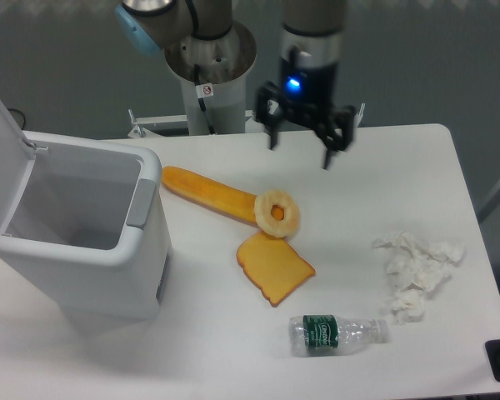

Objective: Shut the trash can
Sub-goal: 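Move the open gripper up and across toward the raised trash can lid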

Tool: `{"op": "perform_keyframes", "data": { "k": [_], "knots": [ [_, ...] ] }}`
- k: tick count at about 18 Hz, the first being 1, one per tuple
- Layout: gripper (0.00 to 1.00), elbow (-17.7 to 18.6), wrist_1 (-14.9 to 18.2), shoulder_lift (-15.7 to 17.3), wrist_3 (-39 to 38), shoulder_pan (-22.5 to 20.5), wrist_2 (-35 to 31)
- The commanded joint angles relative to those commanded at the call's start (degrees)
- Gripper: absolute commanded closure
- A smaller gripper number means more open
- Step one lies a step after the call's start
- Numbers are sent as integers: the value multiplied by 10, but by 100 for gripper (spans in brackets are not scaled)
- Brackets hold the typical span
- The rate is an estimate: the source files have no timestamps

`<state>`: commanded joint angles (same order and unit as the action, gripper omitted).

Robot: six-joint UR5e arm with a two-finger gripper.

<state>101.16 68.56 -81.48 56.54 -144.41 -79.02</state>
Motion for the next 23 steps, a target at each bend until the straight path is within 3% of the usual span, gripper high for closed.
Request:
{"op": "perform_keyframes", "data": {
  "k": [7,12,15,23],
  "knots": [
    [0,-4,-7,22,-122,111,18],
    [0,-6,-6,37,-168,185,39],
    [0,-6,-7,46,-194,211,78],
    [0,-18,-11,44,-246,257,96]
  ]
}}
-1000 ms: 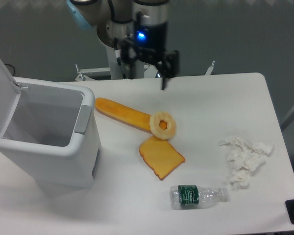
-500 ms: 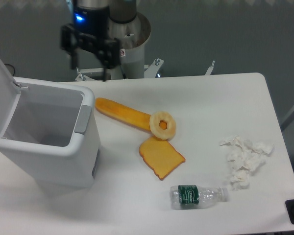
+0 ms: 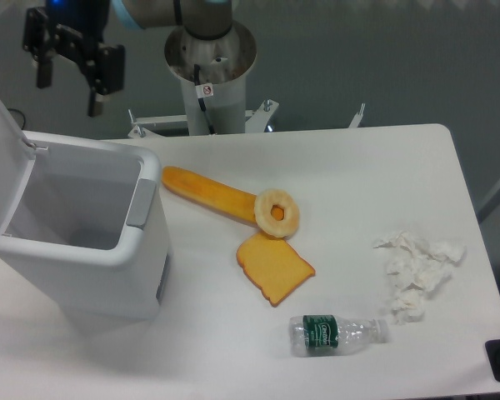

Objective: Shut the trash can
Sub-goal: 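Move the open gripper up and across toward the raised trash can lid, then lower the gripper behind the upright white lid of the trash can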

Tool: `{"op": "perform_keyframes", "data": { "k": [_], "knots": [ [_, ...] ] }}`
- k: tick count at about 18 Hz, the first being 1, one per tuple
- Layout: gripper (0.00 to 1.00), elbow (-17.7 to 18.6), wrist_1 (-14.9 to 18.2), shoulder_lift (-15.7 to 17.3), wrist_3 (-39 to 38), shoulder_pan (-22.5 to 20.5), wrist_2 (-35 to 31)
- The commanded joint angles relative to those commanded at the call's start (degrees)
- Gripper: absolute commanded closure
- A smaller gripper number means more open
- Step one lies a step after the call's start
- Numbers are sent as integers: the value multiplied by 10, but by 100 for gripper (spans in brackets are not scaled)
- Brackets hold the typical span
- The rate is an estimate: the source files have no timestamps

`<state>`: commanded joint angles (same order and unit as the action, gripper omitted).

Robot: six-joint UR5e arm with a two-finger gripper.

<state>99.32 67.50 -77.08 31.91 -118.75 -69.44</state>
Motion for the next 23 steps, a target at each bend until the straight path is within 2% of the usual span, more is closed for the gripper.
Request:
{"op": "perform_keyframes", "data": {
  "k": [5,11,16,21,23],
  "knots": [
    [0,-7,-18,-13,-13,21,28],
    [0,-47,-35,-56,-60,40,35],
    [0,-58,-40,-57,-60,38,31],
    [0,-62,-78,-69,-60,35,-10],
    [0,-67,-81,-69,-60,20,-10]
  ]
}}
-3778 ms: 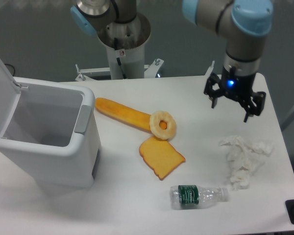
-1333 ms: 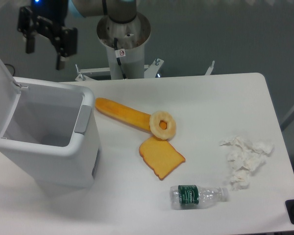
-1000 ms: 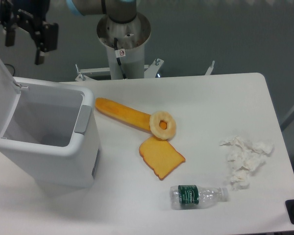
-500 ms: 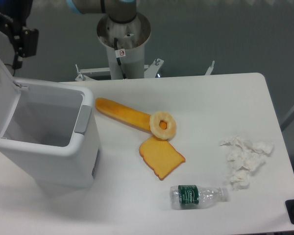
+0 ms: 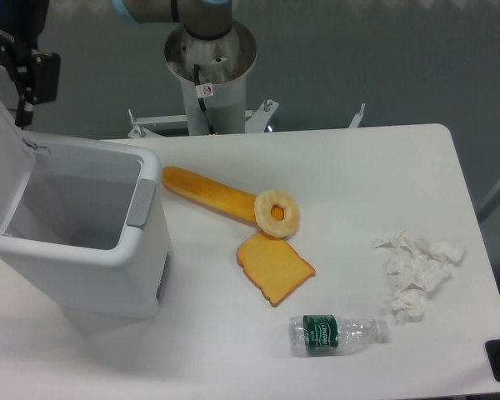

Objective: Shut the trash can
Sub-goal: 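Lower the gripper behind the upright white lid of the trash can, then push the white lid forward and down onto the trash can opening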

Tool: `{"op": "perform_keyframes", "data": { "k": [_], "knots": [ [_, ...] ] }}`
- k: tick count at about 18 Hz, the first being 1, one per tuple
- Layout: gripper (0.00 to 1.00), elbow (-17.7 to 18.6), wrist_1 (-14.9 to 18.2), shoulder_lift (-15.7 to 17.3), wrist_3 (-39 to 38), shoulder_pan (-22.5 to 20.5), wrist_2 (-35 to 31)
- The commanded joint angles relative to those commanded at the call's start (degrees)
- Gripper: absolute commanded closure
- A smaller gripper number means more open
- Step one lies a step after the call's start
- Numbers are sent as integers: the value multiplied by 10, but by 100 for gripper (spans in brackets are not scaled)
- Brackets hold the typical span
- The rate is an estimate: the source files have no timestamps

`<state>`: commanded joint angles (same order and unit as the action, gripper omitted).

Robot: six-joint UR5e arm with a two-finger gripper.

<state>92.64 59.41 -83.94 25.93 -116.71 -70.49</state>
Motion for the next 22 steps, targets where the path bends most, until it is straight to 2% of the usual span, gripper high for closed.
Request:
{"op": "perform_keyframes", "data": {
  "k": [4,10,12,16,22],
  "knots": [
    [0,-6,-2,1,3,-40,0],
    [0,-9,-2,-3,9,-76,0],
    [0,-10,-3,-25,14,-80,-1],
    [0,-9,-4,-50,15,-80,-30],
    [0,-9,-16,-86,18,-98,-35]
  ]
}}
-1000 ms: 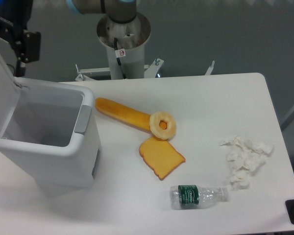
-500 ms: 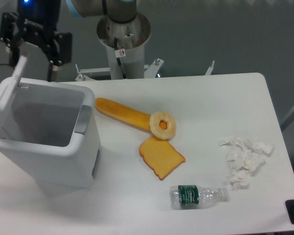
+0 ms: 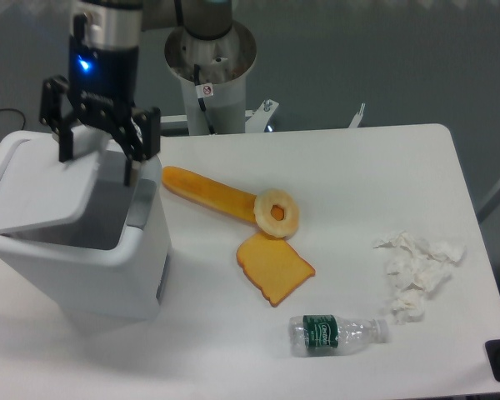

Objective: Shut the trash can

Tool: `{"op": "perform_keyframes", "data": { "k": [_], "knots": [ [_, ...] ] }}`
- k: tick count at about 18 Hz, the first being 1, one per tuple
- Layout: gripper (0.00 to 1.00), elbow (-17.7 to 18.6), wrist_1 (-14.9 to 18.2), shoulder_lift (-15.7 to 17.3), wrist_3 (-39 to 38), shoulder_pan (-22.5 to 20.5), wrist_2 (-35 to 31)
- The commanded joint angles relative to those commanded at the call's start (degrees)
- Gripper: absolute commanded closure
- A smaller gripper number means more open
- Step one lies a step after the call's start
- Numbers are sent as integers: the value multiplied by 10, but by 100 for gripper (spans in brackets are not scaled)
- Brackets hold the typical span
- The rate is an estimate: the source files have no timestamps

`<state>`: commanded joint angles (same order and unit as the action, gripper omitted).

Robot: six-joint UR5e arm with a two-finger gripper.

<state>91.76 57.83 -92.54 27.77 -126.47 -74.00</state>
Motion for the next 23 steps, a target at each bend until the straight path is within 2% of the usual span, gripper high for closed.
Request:
{"op": "perform_keyframes", "data": {
  "k": [8,14,16,20,23],
  "knots": [
    [0,5,-9,-31,4,-4,-30],
    [0,6,-9,-29,-3,-4,-31],
    [0,-4,-9,-30,-17,-4,-30],
    [0,-32,-4,-31,-32,-16,-25],
    [0,-32,-3,-27,-23,-57,-30]
  ]
}}
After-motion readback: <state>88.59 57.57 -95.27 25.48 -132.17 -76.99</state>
